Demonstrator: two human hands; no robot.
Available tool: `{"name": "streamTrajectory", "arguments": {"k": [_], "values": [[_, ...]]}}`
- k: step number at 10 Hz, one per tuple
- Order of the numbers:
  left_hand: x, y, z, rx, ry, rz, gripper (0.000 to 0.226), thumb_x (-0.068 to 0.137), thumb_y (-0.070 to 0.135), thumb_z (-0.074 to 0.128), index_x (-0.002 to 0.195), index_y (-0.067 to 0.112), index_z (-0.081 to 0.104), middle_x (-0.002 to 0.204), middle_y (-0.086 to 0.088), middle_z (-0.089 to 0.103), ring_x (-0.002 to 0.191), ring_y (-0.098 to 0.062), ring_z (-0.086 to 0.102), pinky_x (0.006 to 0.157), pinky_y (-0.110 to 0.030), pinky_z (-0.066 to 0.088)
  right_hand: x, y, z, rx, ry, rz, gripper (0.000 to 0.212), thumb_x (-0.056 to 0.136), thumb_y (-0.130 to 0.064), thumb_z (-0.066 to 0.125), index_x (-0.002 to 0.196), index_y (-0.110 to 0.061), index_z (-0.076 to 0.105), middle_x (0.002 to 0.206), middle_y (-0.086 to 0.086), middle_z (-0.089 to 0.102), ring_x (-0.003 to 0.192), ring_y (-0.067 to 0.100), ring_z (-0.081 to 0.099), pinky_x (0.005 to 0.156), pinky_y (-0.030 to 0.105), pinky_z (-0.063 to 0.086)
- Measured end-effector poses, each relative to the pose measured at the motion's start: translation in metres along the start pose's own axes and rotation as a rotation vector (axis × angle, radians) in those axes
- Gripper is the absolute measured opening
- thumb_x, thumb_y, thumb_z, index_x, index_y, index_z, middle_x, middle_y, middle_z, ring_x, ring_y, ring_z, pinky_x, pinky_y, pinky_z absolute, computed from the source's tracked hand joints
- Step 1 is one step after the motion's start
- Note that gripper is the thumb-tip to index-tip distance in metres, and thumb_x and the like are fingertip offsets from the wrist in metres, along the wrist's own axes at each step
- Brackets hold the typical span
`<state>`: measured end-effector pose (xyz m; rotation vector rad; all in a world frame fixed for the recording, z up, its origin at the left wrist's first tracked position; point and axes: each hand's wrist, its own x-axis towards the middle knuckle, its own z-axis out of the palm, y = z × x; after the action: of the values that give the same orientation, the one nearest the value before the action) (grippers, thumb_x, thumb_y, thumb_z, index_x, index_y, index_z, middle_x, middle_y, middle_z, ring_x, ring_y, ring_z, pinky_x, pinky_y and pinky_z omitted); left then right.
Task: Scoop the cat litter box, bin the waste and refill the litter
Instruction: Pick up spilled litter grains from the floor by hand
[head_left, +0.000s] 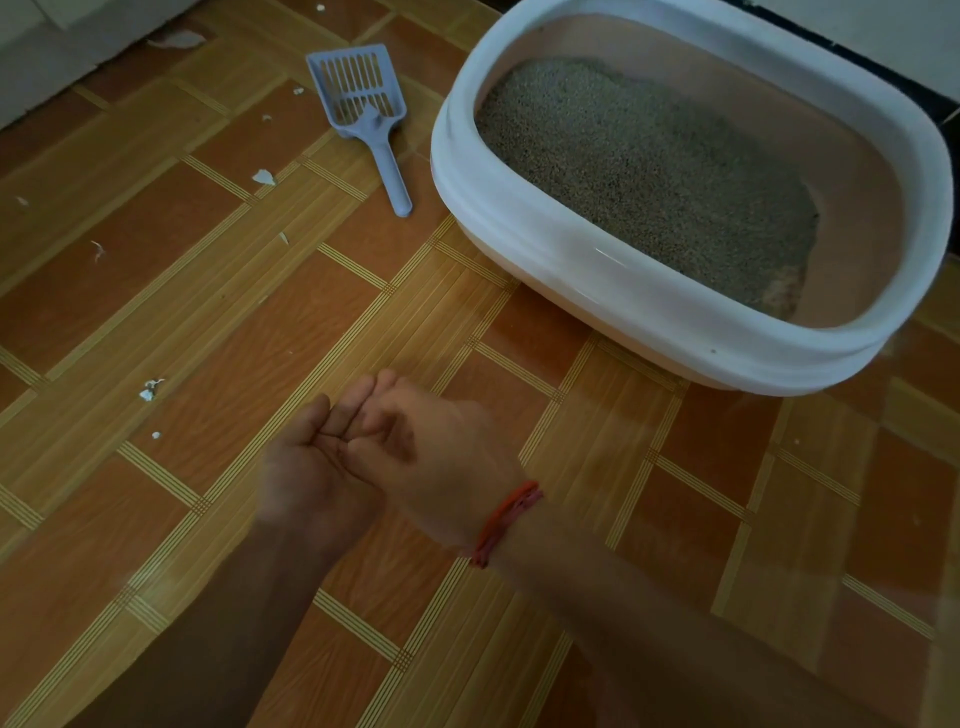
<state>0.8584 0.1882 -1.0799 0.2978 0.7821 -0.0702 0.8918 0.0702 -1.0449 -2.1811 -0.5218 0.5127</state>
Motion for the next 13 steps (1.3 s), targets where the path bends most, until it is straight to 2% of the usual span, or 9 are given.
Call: {"name": "streamTrajectory", "arguments": {"k": [1, 2, 3, 5, 7, 9, 10, 11, 13], "values": [[0.001, 0.002, 0.002, 0.005, -0.001, 0.04, 0.044, 0.091, 0.024, 0.044, 0.091, -0.003, 0.078, 0.115, -0.015, 0.071, 0.104, -0.028, 0.071, 0.087, -0.039, 0.057, 0.004, 0.025, -0.018, -0.054, 0.104, 0.084, 0.008, 0.091, -0.038, 0.061, 0.094, -0.031, 0.064, 0.076, -0.015, 0.062, 0.072, 0.003, 0.059, 0.072, 0.027, 0.051], [0.002, 0.003, 0.001, -0.011, 0.016, 0.052, 0.056, 0.103, 0.026, 0.032, 0.091, -0.004, 0.077, 0.115, -0.016, 0.071, 0.104, -0.029, 0.071, 0.087, -0.042, 0.057, 0.012, 0.054, -0.035, -0.161, 0.151, 0.213, 0.009, 0.095, -0.036, 0.056, 0.096, -0.032, 0.064, 0.09, -0.017, 0.062, 0.088, 0.006, 0.06, 0.083, 0.032, 0.054], [0.003, 0.002, 0.002, -0.004, 0.013, 0.051, 0.055, 0.104, 0.026, 0.031, 0.094, -0.005, 0.076, 0.115, -0.017, 0.071, 0.103, -0.029, 0.071, 0.087, -0.042, 0.057, 0.021, 0.072, -0.045, -0.239, 0.157, 0.292, 0.012, 0.096, -0.035, 0.056, 0.102, -0.03, 0.065, 0.095, -0.013, 0.062, 0.086, 0.007, 0.057, 0.076, 0.025, 0.05], [0.004, 0.003, 0.004, -0.003, 0.015, 0.052, 0.056, 0.104, 0.026, 0.031, 0.093, -0.004, 0.077, 0.115, -0.016, 0.071, 0.104, -0.029, 0.07, 0.088, -0.042, 0.056, 0.032, 0.079, -0.045, -0.271, 0.185, 0.277, 0.01, 0.092, -0.041, 0.059, 0.096, -0.037, 0.067, 0.085, -0.014, 0.06, 0.085, 0.008, 0.057, 0.071, 0.028, 0.049], [0.004, 0.003, 0.004, -0.007, 0.017, 0.048, 0.056, 0.104, 0.026, 0.03, 0.095, -0.004, 0.076, 0.115, -0.017, 0.071, 0.103, -0.029, 0.071, 0.089, -0.043, 0.055, 0.037, 0.078, -0.041, -0.278, 0.154, 0.249, 0.011, 0.093, -0.037, 0.06, 0.094, -0.033, 0.071, 0.092, -0.013, 0.065, 0.09, 0.008, 0.055, 0.075, 0.027, 0.048], [0.005, 0.005, 0.002, -0.007, 0.02, 0.058, 0.051, 0.103, 0.026, 0.031, 0.103, -0.004, 0.072, 0.116, -0.017, 0.071, 0.104, -0.03, 0.07, 0.089, -0.043, 0.056, 0.04, 0.084, -0.036, -0.301, 0.135, 0.264, 0.01, 0.094, -0.037, 0.058, 0.093, -0.033, 0.067, 0.084, -0.013, 0.062, 0.079, 0.007, 0.056, 0.06, 0.019, 0.041], [0.006, 0.005, 0.002, -0.006, 0.026, 0.061, 0.056, 0.104, 0.026, 0.03, 0.096, -0.005, 0.076, 0.115, -0.017, 0.071, 0.104, -0.029, 0.07, 0.089, -0.043, 0.055, 0.04, 0.085, -0.034, -0.33, 0.124, 0.277, 0.013, 0.096, -0.039, 0.054, 0.093, -0.032, 0.065, 0.086, -0.01, 0.065, 0.081, 0.01, 0.059, 0.068, 0.029, 0.051], [0.006, 0.005, 0.001, -0.003, 0.026, 0.057, 0.058, 0.104, 0.026, 0.029, 0.091, -0.004, 0.077, 0.115, -0.016, 0.071, 0.105, -0.029, 0.07, 0.089, -0.042, 0.056, 0.039, 0.085, -0.031, -0.374, 0.123, 0.268, 0.018, 0.098, -0.04, 0.048, 0.096, -0.03, 0.063, 0.086, -0.007, 0.066, 0.082, 0.016, 0.061, 0.073, 0.039, 0.055], [0.003, 0.005, 0.0, 0.005, 0.033, 0.069, 0.058, 0.105, 0.027, 0.029, 0.093, -0.004, 0.077, 0.115, -0.016, 0.071, 0.105, -0.029, 0.07, 0.088, -0.043, 0.057, 0.036, 0.081, -0.028, -0.479, 0.108, 0.263, 0.024, 0.101, -0.041, 0.04, 0.103, -0.026, 0.059, 0.086, -0.003, 0.065, 0.08, 0.02, 0.061, 0.071, 0.04, 0.054]]}}
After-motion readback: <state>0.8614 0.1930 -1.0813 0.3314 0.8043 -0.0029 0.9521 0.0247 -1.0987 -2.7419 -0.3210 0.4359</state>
